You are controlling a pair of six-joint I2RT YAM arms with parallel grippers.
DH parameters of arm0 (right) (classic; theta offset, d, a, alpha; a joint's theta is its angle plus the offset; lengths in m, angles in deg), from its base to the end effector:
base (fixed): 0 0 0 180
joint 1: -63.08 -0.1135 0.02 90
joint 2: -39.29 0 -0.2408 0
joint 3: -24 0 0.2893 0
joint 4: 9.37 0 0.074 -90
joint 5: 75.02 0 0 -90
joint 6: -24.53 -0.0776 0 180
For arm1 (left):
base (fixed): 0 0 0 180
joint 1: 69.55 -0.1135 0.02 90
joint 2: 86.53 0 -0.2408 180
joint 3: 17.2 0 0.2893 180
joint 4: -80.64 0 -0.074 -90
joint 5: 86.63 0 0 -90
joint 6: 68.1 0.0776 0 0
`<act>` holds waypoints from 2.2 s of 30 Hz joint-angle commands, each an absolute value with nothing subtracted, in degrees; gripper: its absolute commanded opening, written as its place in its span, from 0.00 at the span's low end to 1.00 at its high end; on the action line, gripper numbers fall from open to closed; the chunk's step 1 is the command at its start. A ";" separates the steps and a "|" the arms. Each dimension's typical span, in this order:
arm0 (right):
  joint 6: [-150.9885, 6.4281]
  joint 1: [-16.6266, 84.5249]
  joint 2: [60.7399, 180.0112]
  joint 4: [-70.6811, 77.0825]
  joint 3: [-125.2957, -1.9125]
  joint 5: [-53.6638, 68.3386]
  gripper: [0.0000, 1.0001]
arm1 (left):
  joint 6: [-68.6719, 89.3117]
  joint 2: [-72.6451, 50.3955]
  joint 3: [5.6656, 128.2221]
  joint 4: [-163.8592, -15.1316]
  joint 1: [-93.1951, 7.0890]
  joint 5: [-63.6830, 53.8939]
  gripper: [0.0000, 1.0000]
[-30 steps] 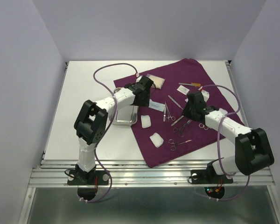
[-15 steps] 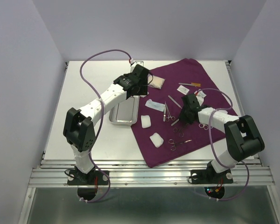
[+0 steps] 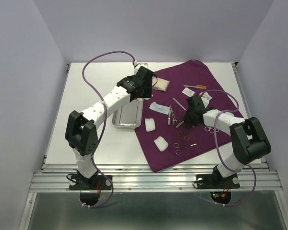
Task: Prepare the surgical pack
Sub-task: Pick up the medical item from the surgical kit, then place the medical item in the surgical kit.
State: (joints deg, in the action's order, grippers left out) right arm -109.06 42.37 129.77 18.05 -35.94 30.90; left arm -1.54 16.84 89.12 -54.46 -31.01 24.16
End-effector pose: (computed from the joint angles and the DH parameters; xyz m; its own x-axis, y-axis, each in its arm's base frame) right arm 0.3349 0.1039 0.0813 -0.7149 0.4386 -0.5446 0.3990 0.8955 0.1974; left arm 0.3876 -0.2735 0.2647 -0.6293 0.0258 -0.7767 0.1370 0.9875 -0.0782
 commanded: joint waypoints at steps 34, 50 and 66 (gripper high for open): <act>-105.11 40.93 131.40 16.93 -42.20 33.70 0.01 | -1.66 15.42 89.52 -55.75 -30.70 25.16 0.72; -101.59 32.23 141.16 16.23 -55.20 29.40 0.01 | -1.74 15.33 89.52 -55.66 -30.70 24.37 0.71; -100.63 28.80 143.19 17.28 -58.63 33.86 0.46 | -4.20 15.69 87.51 -55.22 -30.53 22.79 0.72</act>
